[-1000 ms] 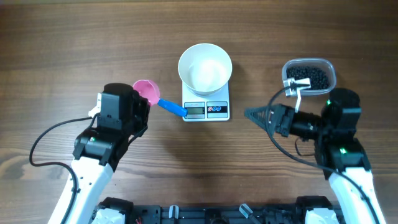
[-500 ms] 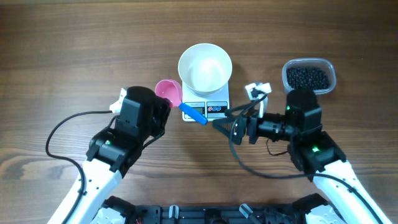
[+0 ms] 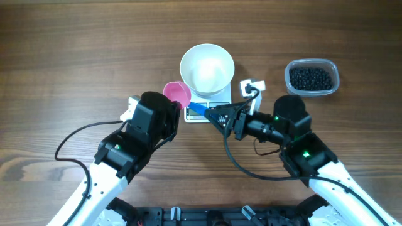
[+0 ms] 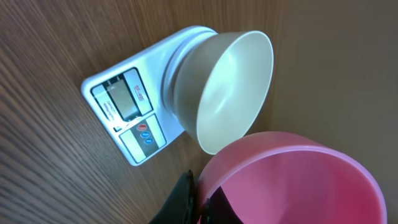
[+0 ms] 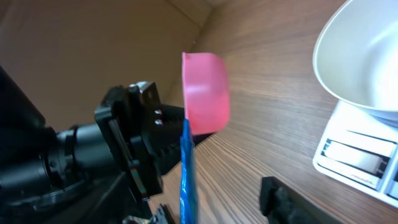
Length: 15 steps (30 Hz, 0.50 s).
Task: Scoop item into bowl and weigh 150g on scale
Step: 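Grasp the blue handle with right gripper above the scale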
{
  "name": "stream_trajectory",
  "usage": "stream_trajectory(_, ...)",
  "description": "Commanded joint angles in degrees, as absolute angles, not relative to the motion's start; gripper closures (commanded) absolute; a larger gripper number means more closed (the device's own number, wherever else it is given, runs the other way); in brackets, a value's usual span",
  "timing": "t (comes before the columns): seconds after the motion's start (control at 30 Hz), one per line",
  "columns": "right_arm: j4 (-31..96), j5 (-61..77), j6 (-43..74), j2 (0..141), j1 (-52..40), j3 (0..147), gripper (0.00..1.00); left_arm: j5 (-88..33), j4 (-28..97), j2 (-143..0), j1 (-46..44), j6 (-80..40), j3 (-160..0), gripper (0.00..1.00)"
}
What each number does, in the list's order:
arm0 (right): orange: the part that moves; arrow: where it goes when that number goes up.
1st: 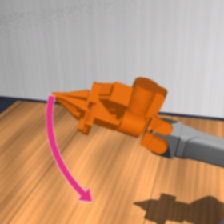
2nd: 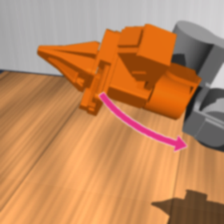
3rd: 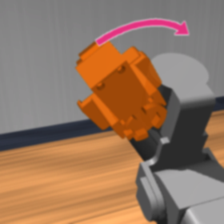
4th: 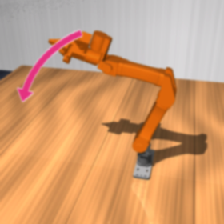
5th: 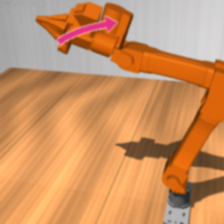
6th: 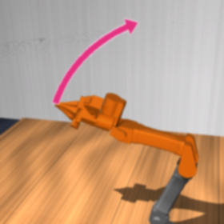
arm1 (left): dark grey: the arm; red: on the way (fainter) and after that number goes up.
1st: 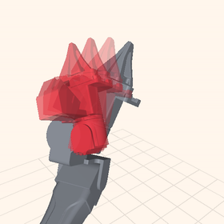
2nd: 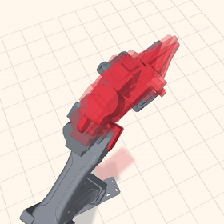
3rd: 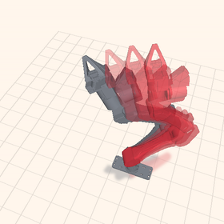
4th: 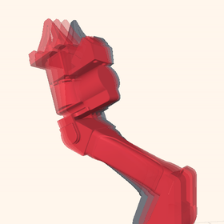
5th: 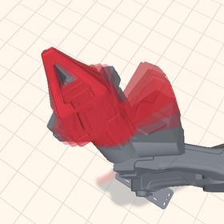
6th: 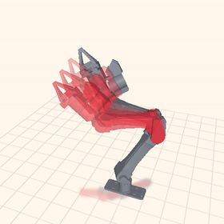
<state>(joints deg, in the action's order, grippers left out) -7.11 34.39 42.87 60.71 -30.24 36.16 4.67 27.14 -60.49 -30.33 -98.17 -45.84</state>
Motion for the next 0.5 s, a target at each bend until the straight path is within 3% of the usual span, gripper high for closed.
stream_trajectory(0.0, -10.0, 32.8, 45.6, 63.7, -32.5, 37.1, 0.39, 5.8, 25.1, -61.6, -31.6, -99.9, -45.8, 0.96)
stream_trajectory(0.23, -13.1, 32.8, 48.1, 66.3, -33.5, 37.1, 0.55, 5.8, 23.8, -62.8, -33.6, -99.9, -45.8, 0.96)
stream_trajectory(0.47, -13.7, 32.3, 48.0, 66.3, -33.5, 37.1, 0.57, 5.0, 24.9, -63.0, -33.6, -99.7, -45.8, 0.96)
